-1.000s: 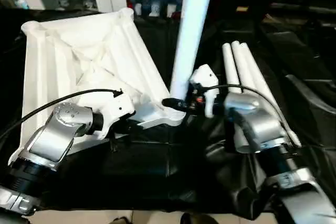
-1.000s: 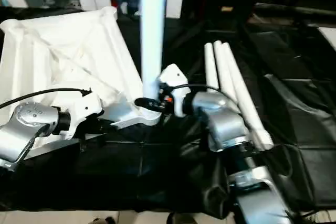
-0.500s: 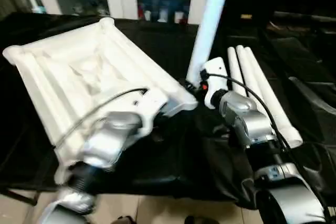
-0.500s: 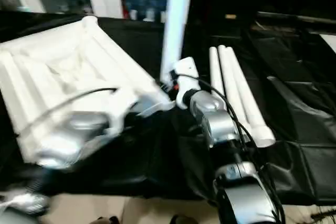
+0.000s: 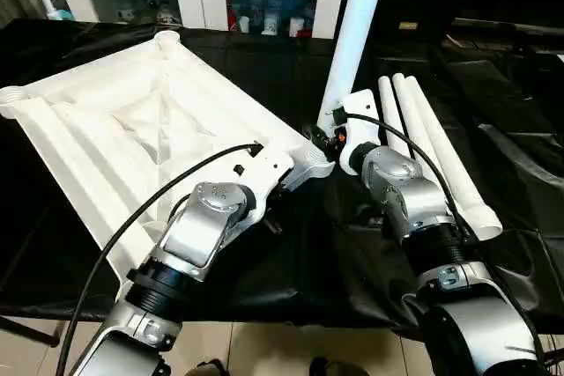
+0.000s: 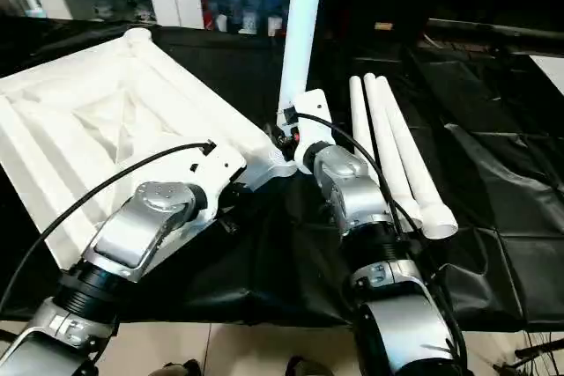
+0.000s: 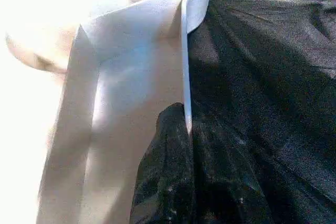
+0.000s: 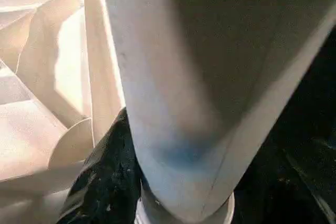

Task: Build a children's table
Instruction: Rotate leg to tighten

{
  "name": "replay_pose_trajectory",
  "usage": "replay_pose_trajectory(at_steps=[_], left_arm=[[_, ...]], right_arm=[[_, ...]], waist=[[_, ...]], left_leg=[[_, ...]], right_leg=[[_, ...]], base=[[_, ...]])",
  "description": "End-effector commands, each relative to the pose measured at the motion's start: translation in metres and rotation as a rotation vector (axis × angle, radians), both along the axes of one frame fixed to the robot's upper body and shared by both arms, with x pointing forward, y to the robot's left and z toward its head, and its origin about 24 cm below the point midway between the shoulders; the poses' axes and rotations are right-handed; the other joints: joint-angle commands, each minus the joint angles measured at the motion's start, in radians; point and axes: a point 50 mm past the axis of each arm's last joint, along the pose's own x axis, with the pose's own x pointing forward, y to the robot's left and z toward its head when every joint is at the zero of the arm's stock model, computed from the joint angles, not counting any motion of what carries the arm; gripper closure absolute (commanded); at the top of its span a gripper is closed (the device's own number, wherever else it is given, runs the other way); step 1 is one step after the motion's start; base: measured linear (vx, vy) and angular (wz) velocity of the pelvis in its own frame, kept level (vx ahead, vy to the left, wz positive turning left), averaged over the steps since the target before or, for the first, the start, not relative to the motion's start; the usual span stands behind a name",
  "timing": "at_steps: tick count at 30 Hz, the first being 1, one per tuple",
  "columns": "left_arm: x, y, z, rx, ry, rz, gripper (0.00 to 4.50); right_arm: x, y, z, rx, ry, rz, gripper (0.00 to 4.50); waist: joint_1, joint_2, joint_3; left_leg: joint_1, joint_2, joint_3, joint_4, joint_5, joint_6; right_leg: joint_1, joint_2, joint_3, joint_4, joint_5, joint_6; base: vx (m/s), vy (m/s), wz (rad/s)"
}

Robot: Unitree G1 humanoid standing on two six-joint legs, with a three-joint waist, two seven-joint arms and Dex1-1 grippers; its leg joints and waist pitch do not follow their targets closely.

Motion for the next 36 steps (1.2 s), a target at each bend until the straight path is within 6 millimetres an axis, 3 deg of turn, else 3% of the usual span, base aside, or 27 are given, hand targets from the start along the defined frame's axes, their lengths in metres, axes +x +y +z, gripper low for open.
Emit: replay_pose_trajectory(at_steps=[1,2,3,4,6,8,9,13,17,19,21,22,23,24,25,27,28,30,31,33,35,36], left_arm=[[0.000,-0.012,0.002,-0.010,-0.019,-0.057,4.50],[0.000,-0.012,0.002,-0.010,-0.020,-0.058,4.50],[0.000,-0.010,0.003,-0.011,-0.025,-0.062,4.50],[0.000,-0.010,0.003,-0.010,-0.026,-0.063,4.50],[0.000,-0.008,0.003,-0.009,-0.027,-0.063,4.50],[0.001,-0.006,0.005,-0.008,-0.036,-0.065,4.50],[0.001,-0.006,0.006,-0.009,-0.045,-0.071,4.50],[0.002,-0.001,0.010,-0.005,-0.073,-0.100,4.50],[0.001,0.003,0.013,-0.006,-0.088,-0.129,4.50],[0.000,0.006,0.015,0.000,-0.097,-0.148,4.50],[-0.001,0.011,0.016,0.011,-0.100,-0.168,4.50],[-0.002,0.013,0.017,0.009,-0.104,-0.186,4.50],[-0.003,0.015,0.017,0.007,-0.104,-0.201,4.50],[-0.005,0.019,0.017,0.014,-0.116,-0.225,4.50],[-0.005,0.020,0.017,0.012,-0.114,-0.230,4.50],[-0.008,0.024,0.017,0.005,-0.110,-0.256,4.50],[-0.011,0.029,0.017,-0.006,-0.118,-0.303,4.50],[-0.013,0.033,0.018,-0.010,-0.129,-0.328,4.50],[-0.014,0.034,0.019,-0.013,-0.138,-0.344,4.50],[-0.021,0.039,0.021,-0.039,-0.140,-0.425,4.50],[-0.026,0.045,0.022,-0.041,-0.130,-0.473,4.50],[-0.026,0.047,0.021,-0.037,-0.129,-0.474,4.50]], right_arm=[[-0.036,0.023,-0.076,-0.011,0.339,0.096,2.64],[-0.035,0.023,-0.075,-0.005,0.336,0.094,2.64],[-0.033,0.022,-0.071,0.033,0.321,0.087,2.08],[-0.031,0.022,-0.069,0.037,0.314,0.079,2.08],[-0.030,0.020,-0.067,0.040,0.303,0.071,1.92],[-0.027,0.019,-0.062,0.048,0.284,0.074,1.76],[-0.026,0.018,-0.059,0.054,0.273,0.078,1.57],[-0.023,0.015,-0.043,0.070,0.211,0.114,1.25],[-0.023,0.013,-0.035,0.073,0.172,0.149,0.92],[-0.023,0.012,-0.028,0.074,0.144,0.183,0.79],[-0.025,0.009,-0.020,0.067,0.116,0.219,0.54],[-0.026,0.007,-0.017,0.057,0.103,0.232,0.54],[-0.026,0.005,-0.014,0.042,0.087,0.246,0.51],[-0.028,0.001,-0.009,0.022,0.068,0.274,0.30],[-0.029,0.000,-0.008,0.018,0.064,0.279,0.30],[-0.031,-0.004,-0.003,-0.001,0.045,0.304,0.30],[-0.034,-0.008,0.001,-0.013,0.029,0.343,0.30],[-0.037,-0.012,0.004,-0.025,0.015,0.377,0.30],[-0.039,-0.013,0.006,-0.030,0.009,0.394,0.30],[-0.044,-0.017,0.009,-0.027,0.003,0.439,0.30],[-0.049,-0.020,0.010,-0.028,0.003,0.475,0.30],[-0.050,-0.020,0.010,-0.029,0.003,0.480,0.30]], waist=[[-0.002,0.007,-0.002],[-0.001,0.006,-0.004],[0.001,0.007,-0.008],[0.002,0.009,-0.008],[0.003,0.011,-0.004],[0.001,0.003,-0.007],[0.004,0.006,-0.009],[0.008,0.007,-0.002],[0.011,0.012,-0.005],[0.011,0.012,-0.002],[0.012,0.011,-0.005],[0.013,0.013,-0.013],[0.014,0.012,-0.013],[0.012,0.012,-0.009],[0.012,0.011,-0.012],[0.013,0.009,-0.015],[0.014,0.010,-0.020],[0.013,0.010,-0.030],[0.013,0.009,-0.033],[0.016,0.005,-0.044],[0.017,0.008,-0.049],[0.018,0.009,-0.049]], left_leg=[[0.008,0.052,-0.042,-0.087,-0.544,0.016],[0.005,0.053,-0.041,-0.087,-0.524,0.020],[0.000,0.055,-0.038,-0.087,-0.488,0.024],[-0.002,0.058,-0.033,-0.087,-0.460,0.024],[-0.003,0.059,-0.028,-0.088,-0.461,0.020],[-0.010,0.057,-0.027,-0.087,-0.430,0.025],[-0.016,0.059,-0.024,-0.085,-0.372,0.036],[-0.011,0.059,-0.018,-0.081,-0.362,0.047],[-0.016,0.062,-0.012,-0.078,-0.261,0.061],[-0.015,0.062,-0.013,-0.081,-0.313,0.052],[-0.017,0.062,-0.014,-0.080,-0.293,0.050],[-0.014,0.064,-0.009,-0.074,-0.238,0.057],[-0.020,0.063,-0.007,-0.071,-0.189,0.075],[-0.024,0.062,-0.004,-0.074,-0.230,0.082],[-0.020,0.062,-0.002,-0.071,-0.261,0.075],[-0.022,0.060,0.001,-0.067,-0.235,0.076],[-0.024,0.059,0.002,-0.062,-0.174,0.086],[-0.030,0.053,0.009,-0.043,-0.009,0.127],[-0.029,0.050,0.011,-0.037,0.026,0.141],[-0.035,0.039,0.016,-0.017,0.118,0.184],[-0.041,0.038,0.017,-0.011,0.183,0.216],[-0.042,0.040,0.016,-0.010,0.183,0.219]], right_leg=[[-0.025,-0.068,0.035,-0.102,-0.632,-0.046],[-0.023,-0.069,0.036,-0.100,-0.615,-0.050],[-0.020,-0.069,0.039,-0.095,-0.566,-0.061],[-0.020,-0.066,0.040,-0.091,-0.504,-0.078],[-0.021,-0.064,0.038,-0.090,-0.465,-0.101],[-0.011,-0.064,0.037,-0.081,-0.437,-0.116],[-0.005,-0.067,0.040,-0.077,-0.392,-0.127],[-0.011,-0.070,0.041,-0.084,-0.449,-0.131],[-0.001,-0.067,0.041,-0.072,-0.326,-0.160],[-0.003,-0.069,0.038,-0.076,-0.400,-0.158],[0.000,-0.068,0.039,-0.073,-0.379,-0.153],[0.001,-0.063,0.040,-0.065,-0.285,-0.162],[0.005,-0.059,0.036,-0.058,-0.194,-0.183],[0.000,-0.057,0.033,-0.061,-0.235,-0.188],[-0.003,-0.061,0.036,-0.066,-0.294,-0.181],[-0.002,-0.061,0.037,-0.063,-0.278,-0.180],[0.003,-0.057,0.035,-0.054,-0.199,-0.190],[0.015,-0.048,0.033,-0.024,0.071,-0.238],[0.018,-0.044,0.033,-0.017,0.144,-0.252],[0.029,-0.038,0.038,0.013,0.407,-0.284],[0.032,-0.031,0.035,0.030,0.570,-0.297],[0.032,-0.031,0.033,0.033,0.588,-0.299]], base=[[0.000,0.000,0.00],[0.000,0.000,0.00],[0.000,0.000,0.00],[0.000,0.000,0.00],[0.000,0.000,0.00],[0.000,0.000,0.00],[0.000,0.000,0.00],[0.000,0.000,0.00],[0.000,0.000,0.00],[0.000,0.000,0.00],[0.000,0.000,0.00],[0.000,0.000,0.00],[0.000,0.000,0.00],[0.000,0.000,0.00],[0.000,0.000,0.00],[0.066,-0.022,0.02],[0.073,-0.023,0.02],[0.071,-0.012,-0.03],[0.065,-0.009,-0.04],[0.000,0.000,0.00],[0.000,0.000,0.00],[0.000,0.000,0.00]])
